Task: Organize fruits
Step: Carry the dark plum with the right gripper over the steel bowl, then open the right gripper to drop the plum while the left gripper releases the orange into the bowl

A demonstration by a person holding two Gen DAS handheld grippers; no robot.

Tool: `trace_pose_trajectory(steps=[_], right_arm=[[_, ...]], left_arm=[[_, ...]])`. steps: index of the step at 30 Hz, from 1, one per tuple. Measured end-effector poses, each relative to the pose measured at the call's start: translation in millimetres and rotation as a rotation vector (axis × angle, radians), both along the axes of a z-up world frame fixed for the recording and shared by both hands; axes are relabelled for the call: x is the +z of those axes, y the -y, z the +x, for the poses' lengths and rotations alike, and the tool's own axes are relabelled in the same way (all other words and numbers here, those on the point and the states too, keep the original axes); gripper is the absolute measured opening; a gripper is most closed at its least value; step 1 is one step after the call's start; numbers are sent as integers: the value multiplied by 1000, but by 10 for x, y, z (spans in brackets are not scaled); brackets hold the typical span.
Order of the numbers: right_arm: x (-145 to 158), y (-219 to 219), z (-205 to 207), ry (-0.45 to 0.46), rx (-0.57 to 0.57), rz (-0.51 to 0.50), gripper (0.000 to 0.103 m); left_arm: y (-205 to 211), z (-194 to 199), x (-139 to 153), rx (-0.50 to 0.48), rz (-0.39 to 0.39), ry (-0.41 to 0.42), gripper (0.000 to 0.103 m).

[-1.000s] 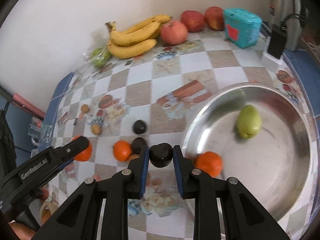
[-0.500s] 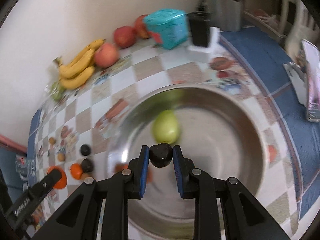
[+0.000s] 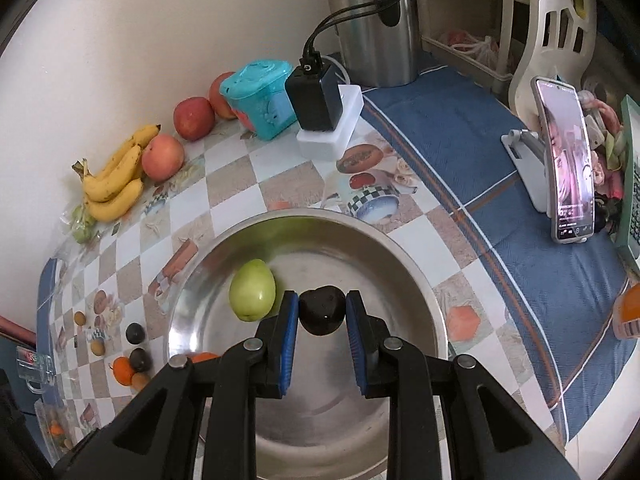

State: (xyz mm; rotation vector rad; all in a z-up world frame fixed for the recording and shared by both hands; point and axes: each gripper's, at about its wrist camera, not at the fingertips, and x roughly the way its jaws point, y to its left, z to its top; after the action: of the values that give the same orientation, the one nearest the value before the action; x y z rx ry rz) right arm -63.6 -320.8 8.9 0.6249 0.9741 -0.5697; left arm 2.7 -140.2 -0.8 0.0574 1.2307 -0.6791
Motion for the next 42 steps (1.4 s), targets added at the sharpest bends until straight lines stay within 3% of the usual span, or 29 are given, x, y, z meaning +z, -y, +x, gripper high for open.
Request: trace_pose_trajectory(steps=[21,31,35,38,39,41,42], right_arm=[[-481,45,13,-123,-6,89,25],[-494,50,42,-140,-4,91,26],[-461,37,54,-141,1,77,38],[-417,33,62,-135,5,61,40],[-403,33,62,-133,5,55,45],[-374,35,64,-128,3,44,55],[-364,35,63,-126,3,41,55]], left_arm=[[248,-111,-277,-79,102,12,42],[265,-120,-291,-86,113,13,42],[277,-127,-294,-91,115,11,44],[282,-128,-278,-94,108,15,57],[284,-133,-260,-97,103,22,59],[287,-137,-233,-100,97,31,59],[286,-137,-223,-101,94,33,59]])
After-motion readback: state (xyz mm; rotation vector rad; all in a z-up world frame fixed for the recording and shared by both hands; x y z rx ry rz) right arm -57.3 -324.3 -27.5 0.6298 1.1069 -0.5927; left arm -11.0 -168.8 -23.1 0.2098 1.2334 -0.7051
